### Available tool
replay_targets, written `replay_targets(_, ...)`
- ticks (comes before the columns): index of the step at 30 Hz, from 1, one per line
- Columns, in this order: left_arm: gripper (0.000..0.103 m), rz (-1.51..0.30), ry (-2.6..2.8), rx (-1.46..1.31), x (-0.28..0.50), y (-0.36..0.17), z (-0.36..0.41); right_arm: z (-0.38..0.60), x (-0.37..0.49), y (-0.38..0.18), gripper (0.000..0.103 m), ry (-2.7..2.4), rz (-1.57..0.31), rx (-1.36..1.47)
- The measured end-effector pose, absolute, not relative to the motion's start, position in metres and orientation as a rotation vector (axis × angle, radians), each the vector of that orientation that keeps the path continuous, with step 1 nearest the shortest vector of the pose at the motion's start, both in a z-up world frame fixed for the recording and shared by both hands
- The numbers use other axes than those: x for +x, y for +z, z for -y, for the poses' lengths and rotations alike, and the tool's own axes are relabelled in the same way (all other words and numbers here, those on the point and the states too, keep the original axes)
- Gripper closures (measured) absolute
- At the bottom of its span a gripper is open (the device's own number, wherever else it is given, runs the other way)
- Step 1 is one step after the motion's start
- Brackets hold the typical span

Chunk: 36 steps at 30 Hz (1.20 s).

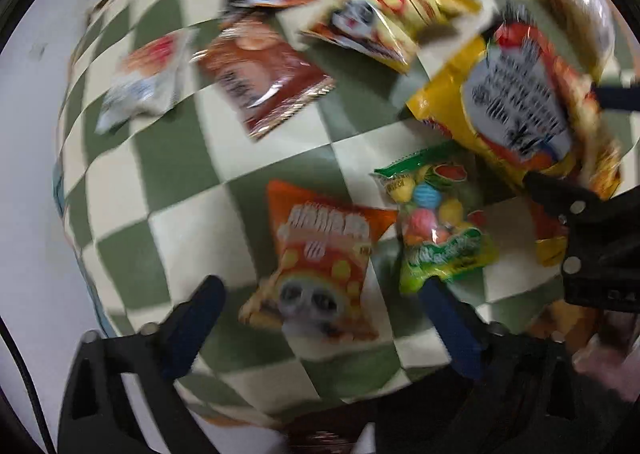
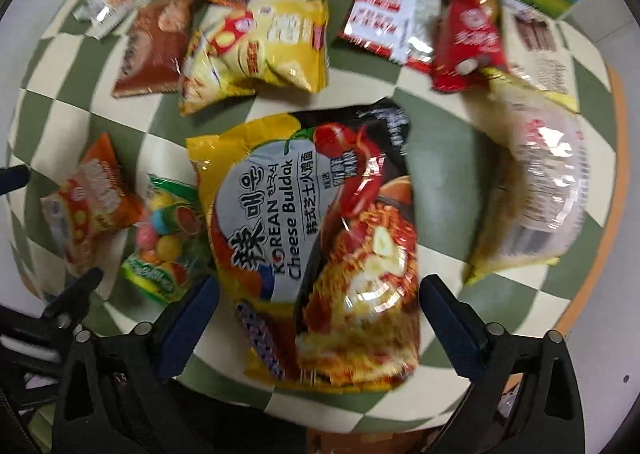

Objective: Organize snacks
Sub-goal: 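Grasp the orange panda chip bag with left tool while right grasps the cheese noodle pack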

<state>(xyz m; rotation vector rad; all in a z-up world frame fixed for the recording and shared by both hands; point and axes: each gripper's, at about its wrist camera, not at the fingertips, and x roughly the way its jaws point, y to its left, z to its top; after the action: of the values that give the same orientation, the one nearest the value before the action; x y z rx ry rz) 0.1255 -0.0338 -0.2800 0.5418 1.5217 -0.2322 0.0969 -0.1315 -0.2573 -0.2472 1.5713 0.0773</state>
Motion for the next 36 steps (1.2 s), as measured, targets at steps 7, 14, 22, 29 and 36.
replay_targets(7,0.052,-1.58,-0.12,0.379,0.141,-0.3,-0.004,0.163,0.089,-0.272,0.015,-0.035,-1.636,0.083)
replay_targets(14,0.05,-1.691,-0.049,0.128,0.14,-0.323,-0.051,0.189,0.077,-0.304,0.011,-0.073,-1.69,0.459)
replay_targets(22,0.055,-1.625,-0.087,0.167,0.137,-0.316,-0.04,0.152,0.077,-0.307,0.009,-0.172,-1.68,0.251)
replay_targets(29,0.058,-1.575,-0.121,0.149,0.115,-0.296,-0.055,0.141,0.055,-0.298,0.021,-0.277,-1.586,0.286)
replay_targets(36,0.058,-1.496,-0.183,0.159,0.107,-0.261,-0.056,0.145,0.033,-0.276,0.029,-0.287,-1.518,0.362)
